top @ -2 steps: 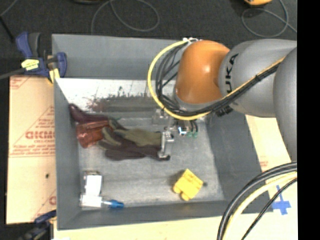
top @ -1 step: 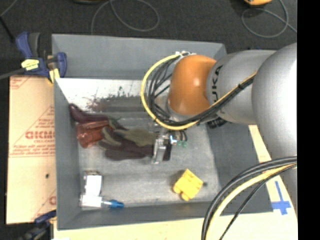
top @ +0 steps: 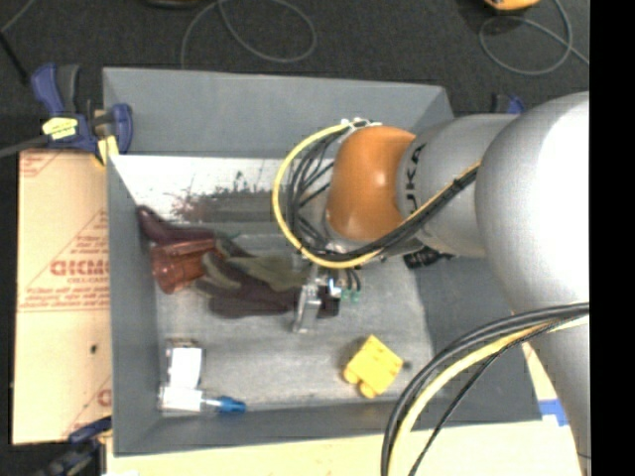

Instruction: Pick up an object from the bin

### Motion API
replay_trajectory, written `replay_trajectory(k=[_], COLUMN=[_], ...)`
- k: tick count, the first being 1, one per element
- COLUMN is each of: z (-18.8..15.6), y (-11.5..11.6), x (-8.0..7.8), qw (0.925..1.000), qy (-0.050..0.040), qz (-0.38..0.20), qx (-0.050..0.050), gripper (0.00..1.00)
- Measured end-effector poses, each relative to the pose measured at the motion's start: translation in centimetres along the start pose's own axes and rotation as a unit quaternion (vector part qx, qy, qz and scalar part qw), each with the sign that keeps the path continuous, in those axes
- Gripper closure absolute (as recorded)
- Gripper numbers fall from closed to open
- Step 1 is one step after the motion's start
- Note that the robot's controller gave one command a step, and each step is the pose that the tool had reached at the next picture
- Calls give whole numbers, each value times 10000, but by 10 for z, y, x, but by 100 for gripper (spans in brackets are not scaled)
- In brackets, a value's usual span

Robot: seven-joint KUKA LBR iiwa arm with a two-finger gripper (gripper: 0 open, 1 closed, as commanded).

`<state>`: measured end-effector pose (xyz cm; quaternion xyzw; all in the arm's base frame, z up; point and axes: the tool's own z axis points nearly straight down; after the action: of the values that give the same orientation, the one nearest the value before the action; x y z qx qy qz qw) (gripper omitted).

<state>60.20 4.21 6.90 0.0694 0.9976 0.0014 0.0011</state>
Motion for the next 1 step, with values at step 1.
replay_trajectory(k=[1], z=[-2], y=[9], x=[-6], qw=[9969], qy=[-34], qz=[790], qx=[-5], gripper=[0])
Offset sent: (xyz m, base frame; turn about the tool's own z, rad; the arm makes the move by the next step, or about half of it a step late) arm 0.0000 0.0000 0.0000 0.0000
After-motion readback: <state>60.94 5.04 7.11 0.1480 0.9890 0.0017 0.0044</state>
